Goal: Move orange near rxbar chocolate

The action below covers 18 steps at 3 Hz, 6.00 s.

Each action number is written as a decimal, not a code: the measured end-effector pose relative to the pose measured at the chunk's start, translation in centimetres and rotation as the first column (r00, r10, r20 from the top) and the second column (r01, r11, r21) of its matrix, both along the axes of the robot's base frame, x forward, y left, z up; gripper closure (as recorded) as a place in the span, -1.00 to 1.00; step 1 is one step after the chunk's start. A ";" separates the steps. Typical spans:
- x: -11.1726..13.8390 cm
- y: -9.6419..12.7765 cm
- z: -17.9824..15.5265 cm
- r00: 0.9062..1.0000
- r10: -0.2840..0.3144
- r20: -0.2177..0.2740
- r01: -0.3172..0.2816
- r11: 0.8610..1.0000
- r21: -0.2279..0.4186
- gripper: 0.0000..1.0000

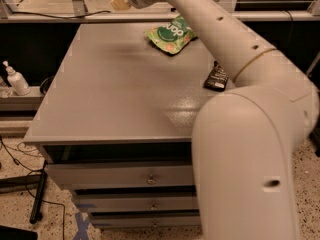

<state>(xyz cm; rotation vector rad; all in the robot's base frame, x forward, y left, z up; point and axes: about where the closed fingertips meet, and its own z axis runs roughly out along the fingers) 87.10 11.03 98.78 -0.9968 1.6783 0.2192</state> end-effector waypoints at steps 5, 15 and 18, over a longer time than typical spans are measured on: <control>-2.7 -15.2 0.3 0.989 -0.131 -0.067 0.124 0.988 -0.089 1.00; -18.5 -40.7 -6.0 0.847 -0.285 -0.448 0.168 0.944 -0.282 1.00; -23.9 -40.7 -12.0 0.797 -0.237 -0.555 0.085 0.955 -0.285 1.00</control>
Offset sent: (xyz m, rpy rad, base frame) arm -0.0319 -0.0397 0.0042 -0.0186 -0.0057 -0.0100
